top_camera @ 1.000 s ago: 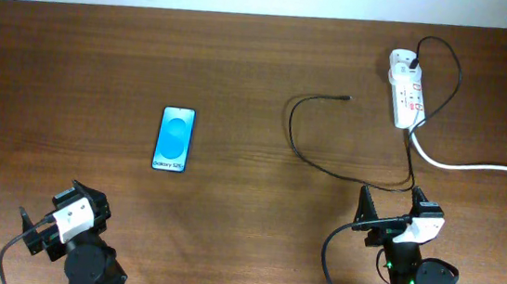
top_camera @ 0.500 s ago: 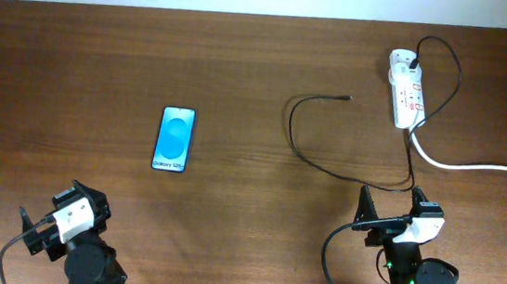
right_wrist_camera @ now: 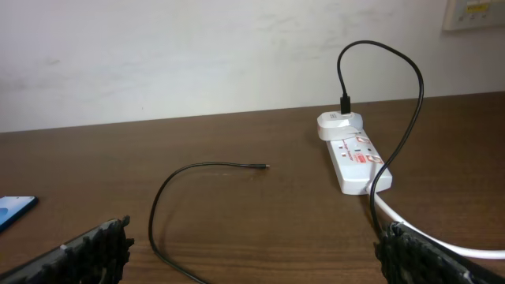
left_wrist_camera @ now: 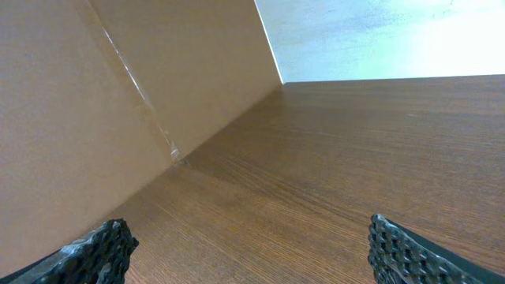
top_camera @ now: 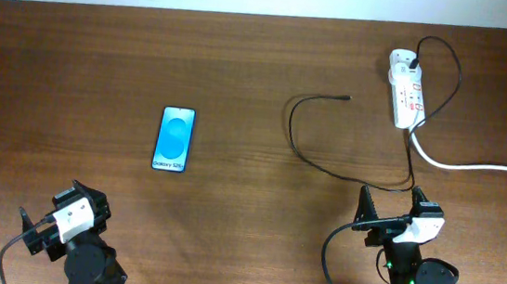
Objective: Plug charger to phone and switch on socket
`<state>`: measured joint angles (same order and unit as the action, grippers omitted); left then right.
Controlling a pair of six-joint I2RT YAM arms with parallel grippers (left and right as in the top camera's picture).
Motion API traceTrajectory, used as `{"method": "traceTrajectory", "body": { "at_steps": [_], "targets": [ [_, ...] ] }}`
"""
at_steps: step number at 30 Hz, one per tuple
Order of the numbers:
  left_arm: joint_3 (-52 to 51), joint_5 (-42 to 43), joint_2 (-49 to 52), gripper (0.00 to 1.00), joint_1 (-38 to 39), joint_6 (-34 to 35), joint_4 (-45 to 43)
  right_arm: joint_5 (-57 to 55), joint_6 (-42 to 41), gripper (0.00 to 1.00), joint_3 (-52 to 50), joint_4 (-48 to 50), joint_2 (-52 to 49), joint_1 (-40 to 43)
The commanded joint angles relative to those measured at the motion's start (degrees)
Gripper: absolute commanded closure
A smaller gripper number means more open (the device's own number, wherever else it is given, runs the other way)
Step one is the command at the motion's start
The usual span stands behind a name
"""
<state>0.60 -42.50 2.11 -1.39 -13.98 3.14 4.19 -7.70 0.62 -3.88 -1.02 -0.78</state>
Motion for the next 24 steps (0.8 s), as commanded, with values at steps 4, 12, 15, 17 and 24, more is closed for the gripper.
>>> {"method": "traceTrajectory", "body": {
  "at_steps": [4, 12, 15, 17, 24],
  "targets": [
    [0.0, -1.3, 0.2, 0.01, -0.1, -0.8, 0.5, 1.1, -0.1, 0.02, -0.3, -0.2, 0.6, 0.3],
    [0.0, 12.0, 0.2, 0.01, -0.1, 7.3, -0.1, 1.1, -0.1, 0.02, -0.3, -0.2, 0.6, 0.3],
    [0.0, 31.4, 0.2, 0.01, -0.1, 10.8, 0.4, 1.1, -0.1, 0.02, -0.3, -0.2, 0.6, 0.3],
    [0.0, 39.9, 0.2, 0.01, -0.1, 10.8, 1.5, 1.1, -0.1, 0.02, -0.3, -0.2, 0.6, 0.3],
    [0.0, 50.7, 0.2, 0.01, -0.1, 10.8, 0.7, 1.1, -0.1, 0.02, -0.3, -0.2, 0.6, 0.3]
  ]
}}
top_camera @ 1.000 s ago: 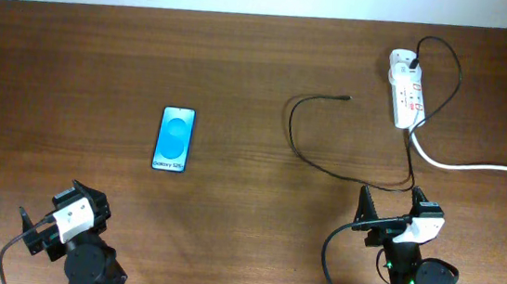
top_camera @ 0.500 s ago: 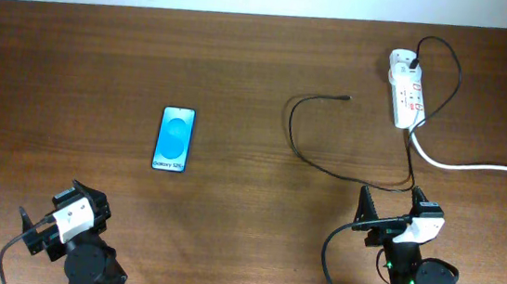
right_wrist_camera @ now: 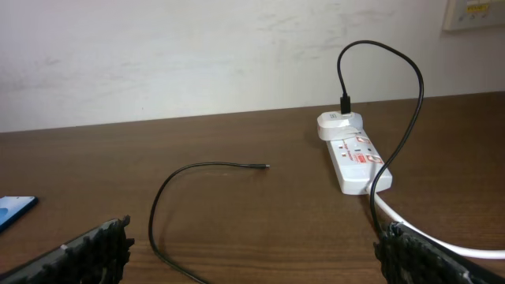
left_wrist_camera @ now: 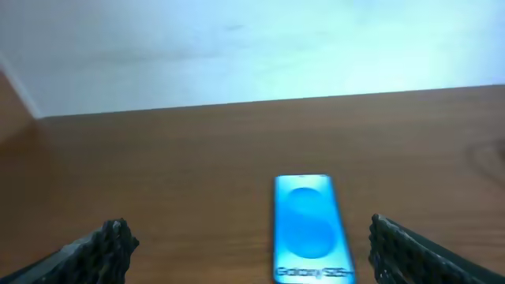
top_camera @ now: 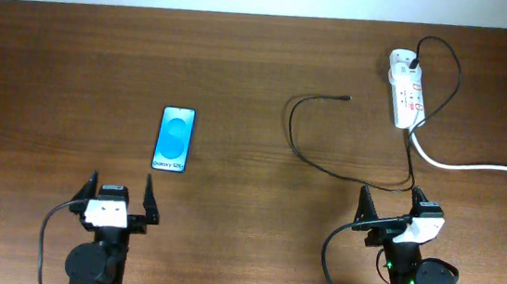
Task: Plug charger to phone and switch on socket
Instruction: 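Open the left gripper and move it forward over the phone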
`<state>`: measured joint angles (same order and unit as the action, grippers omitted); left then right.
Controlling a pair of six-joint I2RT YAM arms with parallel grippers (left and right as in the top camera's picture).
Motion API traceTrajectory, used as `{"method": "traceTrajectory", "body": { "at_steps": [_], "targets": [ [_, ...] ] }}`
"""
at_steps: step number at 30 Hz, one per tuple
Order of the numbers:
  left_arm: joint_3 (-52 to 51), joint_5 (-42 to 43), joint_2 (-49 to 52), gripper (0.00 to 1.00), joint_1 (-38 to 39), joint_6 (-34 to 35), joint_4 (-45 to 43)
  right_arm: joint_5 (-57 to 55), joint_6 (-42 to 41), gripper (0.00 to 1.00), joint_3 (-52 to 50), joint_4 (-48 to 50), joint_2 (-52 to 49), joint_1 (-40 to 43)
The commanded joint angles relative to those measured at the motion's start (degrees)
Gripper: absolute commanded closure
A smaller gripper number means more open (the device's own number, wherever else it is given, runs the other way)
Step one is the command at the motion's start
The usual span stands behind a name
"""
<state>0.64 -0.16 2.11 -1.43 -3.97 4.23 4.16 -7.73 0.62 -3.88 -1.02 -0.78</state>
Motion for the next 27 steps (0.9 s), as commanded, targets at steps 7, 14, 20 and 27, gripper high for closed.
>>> {"method": "traceTrajectory", "body": {
  "at_steps": [7, 14, 20, 27],
  "targets": [
    [10.3, 12.6, 0.2, 0.01, -0.1, 1.0, 4.3, 1.2, -0.1, 0.02, -0.3, -0.2, 0.6, 0.3],
    [29.9, 12.9, 5.6, 0.01, -0.1, 1.0, 17.6, 1.2, -0.1, 0.02, -0.3, -0.2, 0.6, 0.3],
    [44.2, 15.9, 16.0, 0.01, -0.1, 1.0, 27.5, 1.2, -0.1, 0.02, -0.3, -0.2, 0.6, 0.3],
    [63.2, 15.9, 28.2, 0.01, -0.1, 1.0, 39.2, 1.2, -0.1, 0.02, -0.3, -0.2, 0.6, 0.3]
  ]
}}
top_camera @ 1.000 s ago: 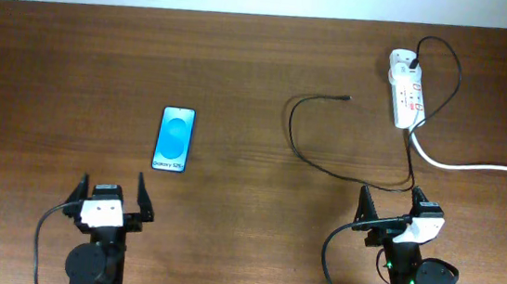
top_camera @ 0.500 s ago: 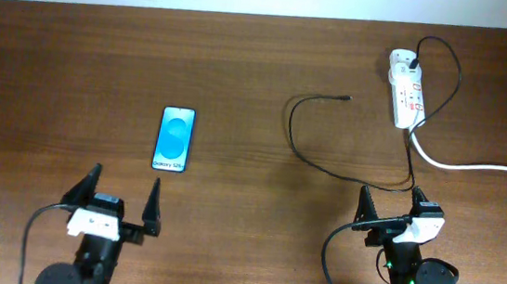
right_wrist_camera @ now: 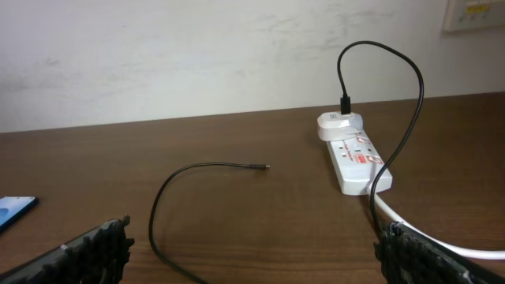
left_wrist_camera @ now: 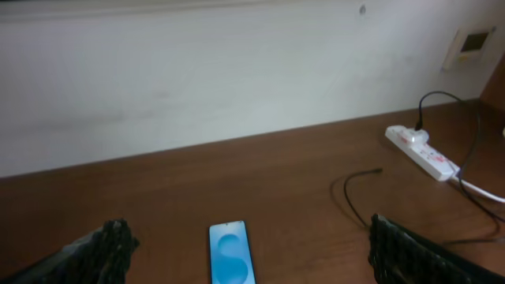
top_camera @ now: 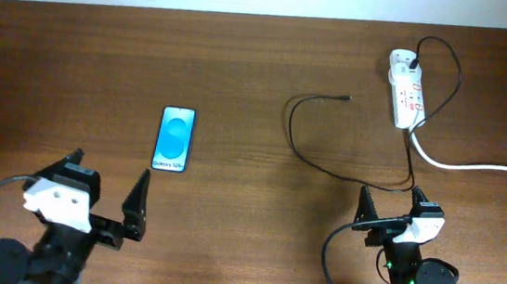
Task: Plug charger to phone and switch on socket
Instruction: 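Open the left gripper and move it forward over the phone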
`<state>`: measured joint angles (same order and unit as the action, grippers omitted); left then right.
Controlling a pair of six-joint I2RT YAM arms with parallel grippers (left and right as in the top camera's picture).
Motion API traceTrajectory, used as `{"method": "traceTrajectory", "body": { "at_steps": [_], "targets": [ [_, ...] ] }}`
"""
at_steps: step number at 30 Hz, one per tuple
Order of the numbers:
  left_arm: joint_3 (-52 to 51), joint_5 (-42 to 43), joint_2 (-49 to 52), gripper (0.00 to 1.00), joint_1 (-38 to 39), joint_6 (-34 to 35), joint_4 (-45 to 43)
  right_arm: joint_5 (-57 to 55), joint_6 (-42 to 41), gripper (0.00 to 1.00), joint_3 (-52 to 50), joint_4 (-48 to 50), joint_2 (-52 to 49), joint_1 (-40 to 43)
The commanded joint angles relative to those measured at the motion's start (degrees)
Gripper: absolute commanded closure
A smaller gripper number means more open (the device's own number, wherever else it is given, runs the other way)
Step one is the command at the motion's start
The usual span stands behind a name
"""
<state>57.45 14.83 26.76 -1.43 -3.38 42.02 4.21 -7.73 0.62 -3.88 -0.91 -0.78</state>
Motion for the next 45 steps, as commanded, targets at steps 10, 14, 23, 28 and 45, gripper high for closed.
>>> {"method": "traceTrajectory", "body": {
  "at_steps": [10, 14, 23, 28, 45],
  "targets": [
    [11.2, 8.0, 5.9, 0.01, -0.1, 0.4, 10.3, 1.1, -0.1, 0.01, -0.3, -0.2, 0.5, 0.3],
    [11.2, 7.9, 6.0, 0.01, -0.1, 0.4, 9.5, 1.1, -0.1, 0.02, -0.3, -0.2, 0.5, 0.3],
    [11.4, 6.2, 19.3, 0.01, -0.1, 3.5, 8.6, 1.1, -0.1, 0.02, -0.3, -0.2, 0.5, 0.3],
    [12.5, 6.1, 31.0, 0.04, -0.1, 3.8, 7.7, 1.1, -0.1, 0.02, -0.3, -0.2, 0.5, 0.3],
    [14.3, -2.5, 59.5, 0.01, 0.0, 3.8, 6.7, 1.1, -0.1, 0.02, -0.3, -0.2, 0.5, 0.3]
  ]
}}
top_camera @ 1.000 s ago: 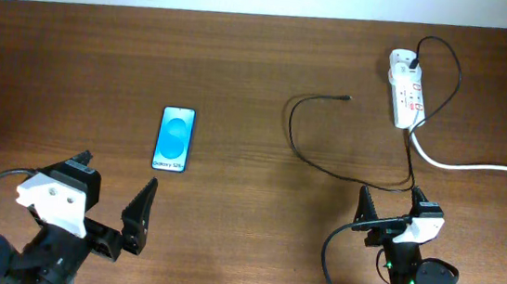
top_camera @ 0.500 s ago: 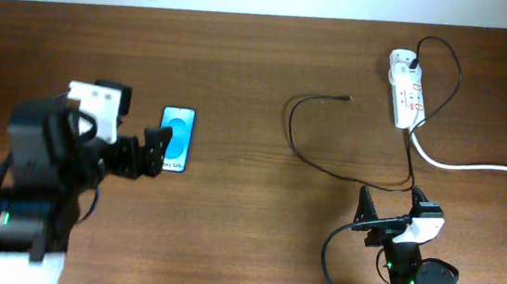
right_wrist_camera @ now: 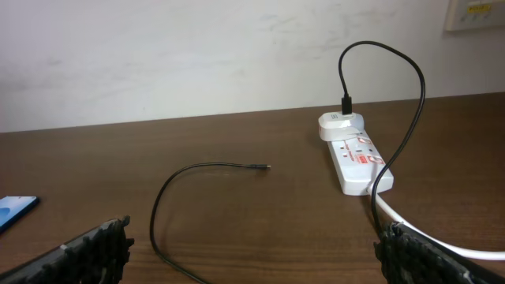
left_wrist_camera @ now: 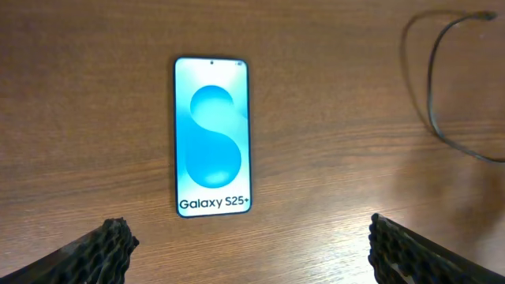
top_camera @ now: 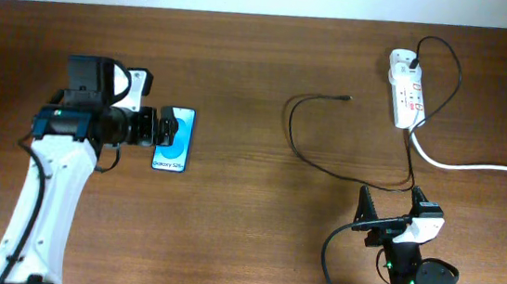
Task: Plug charger to phone and switch on socket
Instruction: 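Open the left gripper and move it forward over the phone, then lower the left gripper onto the phone's top edge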
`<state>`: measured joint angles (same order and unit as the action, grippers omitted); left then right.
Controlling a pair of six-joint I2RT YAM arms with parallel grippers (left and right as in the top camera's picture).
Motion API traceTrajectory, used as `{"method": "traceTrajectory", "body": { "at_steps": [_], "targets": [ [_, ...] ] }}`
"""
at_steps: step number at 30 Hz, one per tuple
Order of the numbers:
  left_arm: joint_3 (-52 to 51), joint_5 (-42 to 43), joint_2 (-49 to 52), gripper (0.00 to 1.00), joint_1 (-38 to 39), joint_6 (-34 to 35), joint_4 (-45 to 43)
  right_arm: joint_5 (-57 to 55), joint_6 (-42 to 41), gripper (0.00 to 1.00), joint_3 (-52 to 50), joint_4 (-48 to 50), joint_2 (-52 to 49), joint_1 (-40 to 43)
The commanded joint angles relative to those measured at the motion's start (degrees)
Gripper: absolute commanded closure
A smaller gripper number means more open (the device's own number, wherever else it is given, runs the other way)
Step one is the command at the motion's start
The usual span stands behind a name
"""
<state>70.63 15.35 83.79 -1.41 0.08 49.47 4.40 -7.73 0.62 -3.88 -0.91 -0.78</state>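
The phone [top_camera: 175, 146], lit blue with "Galaxy S25+" on its screen, lies flat on the wooden table left of centre. My left gripper [top_camera: 158, 127] hangs open just over its left edge, nothing between the fingers. From the left wrist the phone [left_wrist_camera: 211, 136] is seen straight down, ahead of the gripper [left_wrist_camera: 251, 254]. The black charger cable [top_camera: 301, 147] loops at mid-table. Its free plug [top_camera: 346, 98] lies loose, and its other end is in the adapter [top_camera: 401, 58] on the white power strip [top_camera: 406, 93]. My right gripper [top_camera: 389, 205] rests open near the front edge.
A thick white cord [top_camera: 484, 165] runs from the power strip off the right edge. In the right wrist view the strip [right_wrist_camera: 357, 156] and cable plug [right_wrist_camera: 264, 166] lie ahead, with a pale wall [right_wrist_camera: 197, 55] behind the table.
My left arm was low at the front left with its camera looking across the table. It now reaches out over the phone, camera looking straight down. The right arm has not moved.
My left gripper first sat at the front left corner facing a side panel. Then it had turned to face the phone. After that it was raised, with phone and power strip in its view, and now it hangs over the phone. Phone, cable and right arm stayed put.
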Motion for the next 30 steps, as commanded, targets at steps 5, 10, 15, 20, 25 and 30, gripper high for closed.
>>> {"method": "traceTrajectory", "body": {
  "at_steps": [5, 10, 15, 20, 25, 30],
  "targets": [
    [1.0, -10.9, 4.6, 0.01, 3.1, 0.4, -2.3, 0.9, -0.1, 0.02, -0.3, -0.2, 0.5, 0.3],
    [1.0, -14.3, 4.6, 0.01, 6.1, 0.4, -4.3, 0.9, -0.1, 0.02, -0.3, -0.2, 0.5, 0.3],
    [1.0, -14.1, 5.5, 0.01, 6.4, 0.8, -5.7, 0.9, -0.1, 0.02, -0.3, -0.2, 0.5, 0.3],
    [1.0, -14.1, 9.6, 0.01, 6.4, 0.8, -6.6, 0.9, -0.1, 0.02, -0.3, -0.2, 0.5, 0.3],
    [1.0, -14.1, 13.9, 0.01, 6.4, 0.8, -8.6, 0.9, -0.1, 0.02, -0.3, -0.2, 0.5, 0.3],
    [1.0, -14.3, 17.1, 0.01, 6.4, 0.8, -11.2, 0.9, -0.1, 0.02, -0.3, -0.2, 0.5, 0.3]
  ]
}}
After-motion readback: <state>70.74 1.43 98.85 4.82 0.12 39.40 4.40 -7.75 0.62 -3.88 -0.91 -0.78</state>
